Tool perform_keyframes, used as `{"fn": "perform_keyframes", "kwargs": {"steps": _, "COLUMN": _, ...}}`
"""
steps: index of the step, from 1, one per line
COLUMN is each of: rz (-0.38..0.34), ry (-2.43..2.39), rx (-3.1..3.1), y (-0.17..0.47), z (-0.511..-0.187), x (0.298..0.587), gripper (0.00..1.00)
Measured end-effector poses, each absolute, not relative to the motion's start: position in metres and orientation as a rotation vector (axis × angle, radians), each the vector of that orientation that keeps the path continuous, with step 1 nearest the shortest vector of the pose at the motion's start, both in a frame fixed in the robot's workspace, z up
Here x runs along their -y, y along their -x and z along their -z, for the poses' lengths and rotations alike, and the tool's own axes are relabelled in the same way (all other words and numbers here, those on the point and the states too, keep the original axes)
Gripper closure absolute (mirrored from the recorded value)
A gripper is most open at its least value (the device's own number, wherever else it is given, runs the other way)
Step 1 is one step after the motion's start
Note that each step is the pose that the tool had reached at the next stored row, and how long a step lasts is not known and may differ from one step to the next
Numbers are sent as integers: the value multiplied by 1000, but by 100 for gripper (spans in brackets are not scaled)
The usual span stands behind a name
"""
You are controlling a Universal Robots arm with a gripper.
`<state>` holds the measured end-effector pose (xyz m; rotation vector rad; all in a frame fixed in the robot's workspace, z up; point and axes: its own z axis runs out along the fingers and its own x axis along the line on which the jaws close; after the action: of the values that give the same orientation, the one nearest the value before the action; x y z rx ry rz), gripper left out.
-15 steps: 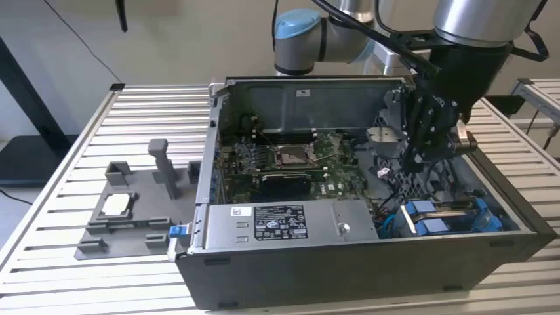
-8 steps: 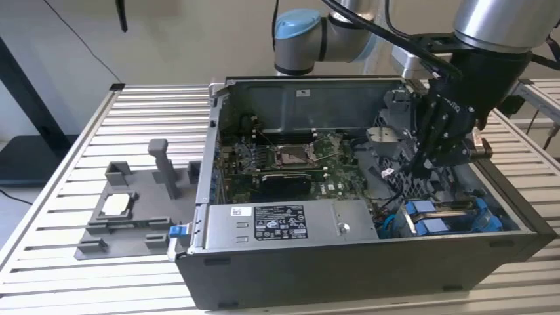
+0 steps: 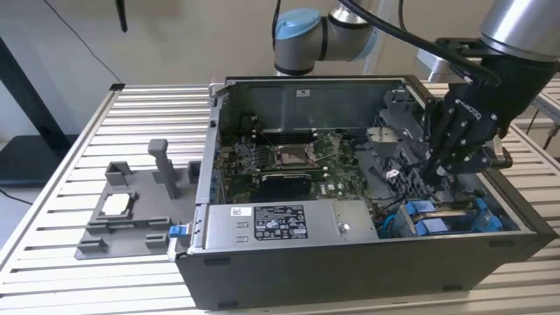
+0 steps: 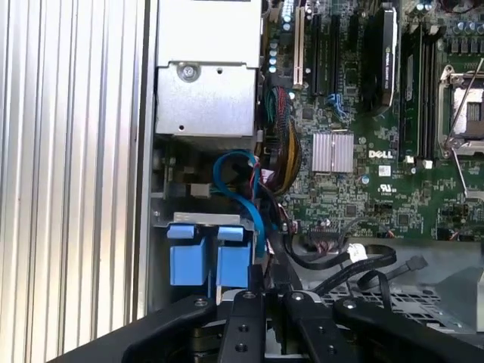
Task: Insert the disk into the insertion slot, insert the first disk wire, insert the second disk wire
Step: 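Insert the second disk wire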
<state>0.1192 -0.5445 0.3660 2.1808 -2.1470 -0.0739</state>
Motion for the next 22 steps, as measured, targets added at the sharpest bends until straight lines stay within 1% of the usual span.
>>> {"fn": "perform_keyframes", "kwargs": {"steps": 13, "rz": 124, "ry": -2188, "rx": 2151, "y": -143, "z": -356, "x": 567, "gripper": 84}}
{"fn": "perform_keyframes", "kwargs": {"steps": 22, "rz": 140, "ry": -2188, "rx": 2152, "y": -147, "z": -352, "x": 569, "gripper": 84}}
